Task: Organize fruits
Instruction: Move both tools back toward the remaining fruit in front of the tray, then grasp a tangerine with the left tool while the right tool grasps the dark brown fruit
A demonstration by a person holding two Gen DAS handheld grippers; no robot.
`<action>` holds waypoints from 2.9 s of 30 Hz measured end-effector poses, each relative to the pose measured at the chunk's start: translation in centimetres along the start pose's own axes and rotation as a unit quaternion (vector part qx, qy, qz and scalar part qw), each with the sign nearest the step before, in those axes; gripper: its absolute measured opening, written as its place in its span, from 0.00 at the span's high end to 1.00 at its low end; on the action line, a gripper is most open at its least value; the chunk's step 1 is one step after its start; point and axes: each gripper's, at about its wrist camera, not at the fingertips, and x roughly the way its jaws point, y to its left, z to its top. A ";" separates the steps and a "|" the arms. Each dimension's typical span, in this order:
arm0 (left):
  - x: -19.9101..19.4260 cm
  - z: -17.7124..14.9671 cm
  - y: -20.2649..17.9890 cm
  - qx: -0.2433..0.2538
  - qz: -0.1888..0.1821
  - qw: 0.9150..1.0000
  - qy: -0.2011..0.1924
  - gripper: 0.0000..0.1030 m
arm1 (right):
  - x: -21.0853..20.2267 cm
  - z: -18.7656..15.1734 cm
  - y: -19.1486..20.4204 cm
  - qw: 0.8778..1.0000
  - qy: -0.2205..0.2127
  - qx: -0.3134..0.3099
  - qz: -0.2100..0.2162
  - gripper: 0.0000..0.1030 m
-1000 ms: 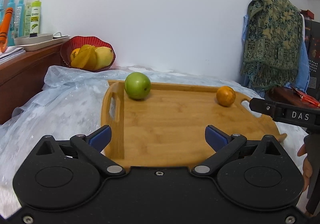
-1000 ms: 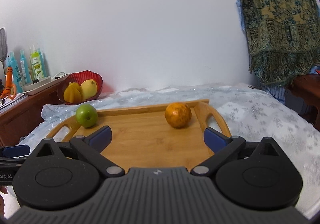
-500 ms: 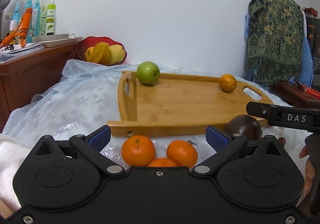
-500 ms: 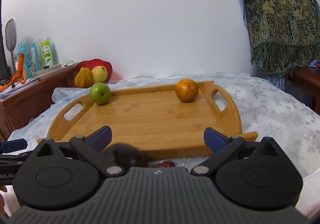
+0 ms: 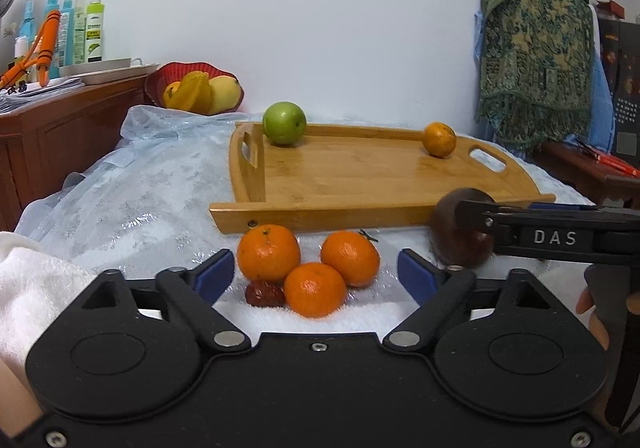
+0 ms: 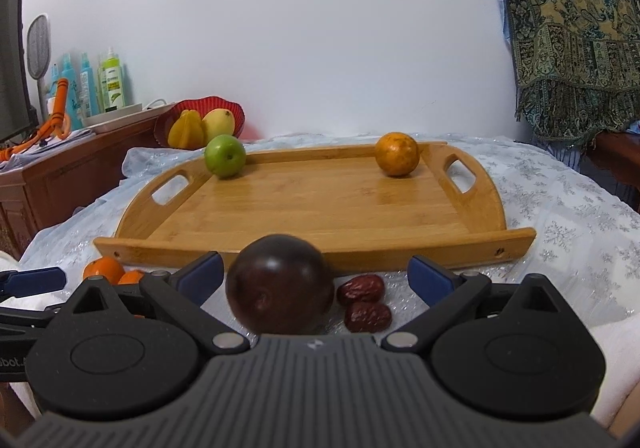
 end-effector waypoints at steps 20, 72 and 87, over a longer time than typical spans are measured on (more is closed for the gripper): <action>-0.4 -0.7 -0.6 0.027 -0.003 1.000 0.004 0.64 | 0.3 -0.5 1.8 0.999 0.006 -0.042 0.022 0.20; 1.8 -1.7 -2.5 0.039 -0.038 0.998 0.016 0.63 | 0.4 -0.4 1.0 1.000 0.002 -0.007 0.000 0.37; 0.3 -1.0 -3.2 0.051 -0.030 0.998 -0.033 0.68 | 0.0 -0.3 0.9 1.000 -0.016 0.000 0.003 0.38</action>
